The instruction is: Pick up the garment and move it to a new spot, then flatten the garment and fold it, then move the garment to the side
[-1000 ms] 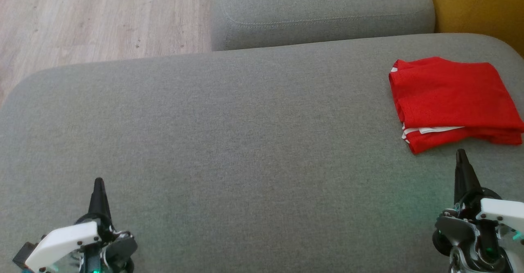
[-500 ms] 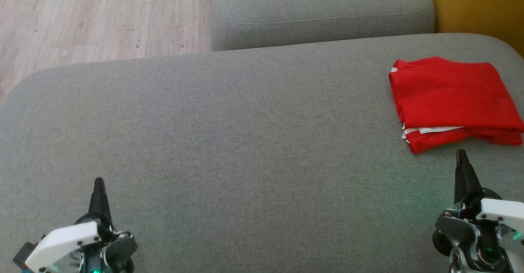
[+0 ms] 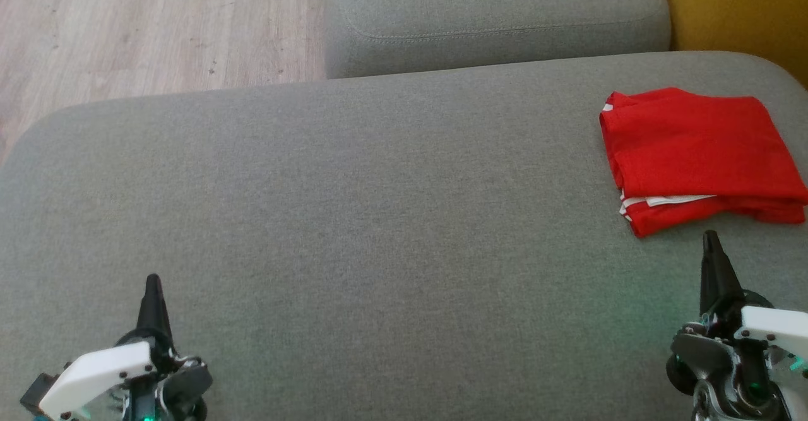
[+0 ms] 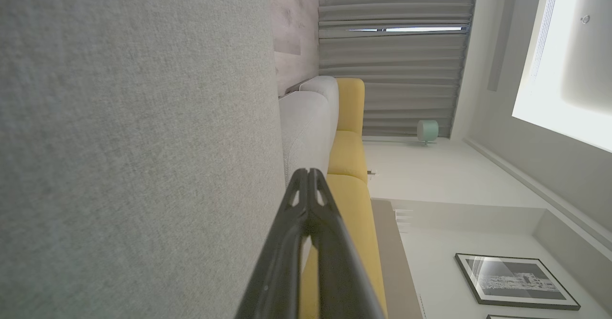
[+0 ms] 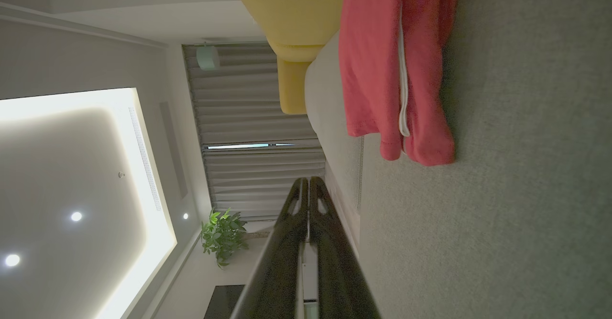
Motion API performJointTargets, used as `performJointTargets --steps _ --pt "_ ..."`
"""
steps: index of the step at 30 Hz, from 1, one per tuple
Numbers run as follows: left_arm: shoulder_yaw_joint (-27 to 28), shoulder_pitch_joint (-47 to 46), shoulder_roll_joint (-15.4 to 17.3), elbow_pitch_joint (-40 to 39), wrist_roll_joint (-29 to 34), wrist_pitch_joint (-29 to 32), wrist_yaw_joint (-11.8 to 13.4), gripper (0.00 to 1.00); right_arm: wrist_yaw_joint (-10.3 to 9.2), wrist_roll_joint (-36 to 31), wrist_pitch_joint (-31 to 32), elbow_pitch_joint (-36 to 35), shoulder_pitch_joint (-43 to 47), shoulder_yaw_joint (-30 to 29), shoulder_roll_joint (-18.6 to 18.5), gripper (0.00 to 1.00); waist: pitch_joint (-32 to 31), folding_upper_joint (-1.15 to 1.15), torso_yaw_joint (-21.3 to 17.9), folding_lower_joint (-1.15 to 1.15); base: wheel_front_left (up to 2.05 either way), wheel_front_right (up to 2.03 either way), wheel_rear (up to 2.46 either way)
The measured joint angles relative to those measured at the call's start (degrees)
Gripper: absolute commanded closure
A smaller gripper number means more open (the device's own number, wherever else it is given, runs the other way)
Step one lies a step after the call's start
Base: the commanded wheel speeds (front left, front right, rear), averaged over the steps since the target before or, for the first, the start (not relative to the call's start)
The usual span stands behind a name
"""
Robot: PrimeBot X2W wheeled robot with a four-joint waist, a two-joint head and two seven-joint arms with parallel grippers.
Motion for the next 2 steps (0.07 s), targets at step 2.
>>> performJointTargets --steps 2 --pt "0.01 0.00 -0.02 0.00 0.01 0.01 0.00 1.00 0.00 -0.01 0.01 0.00 0.00 -0.03 0.02 1.00 0.00 0.00 0.00 0.00 0.00 0.00 0.00"
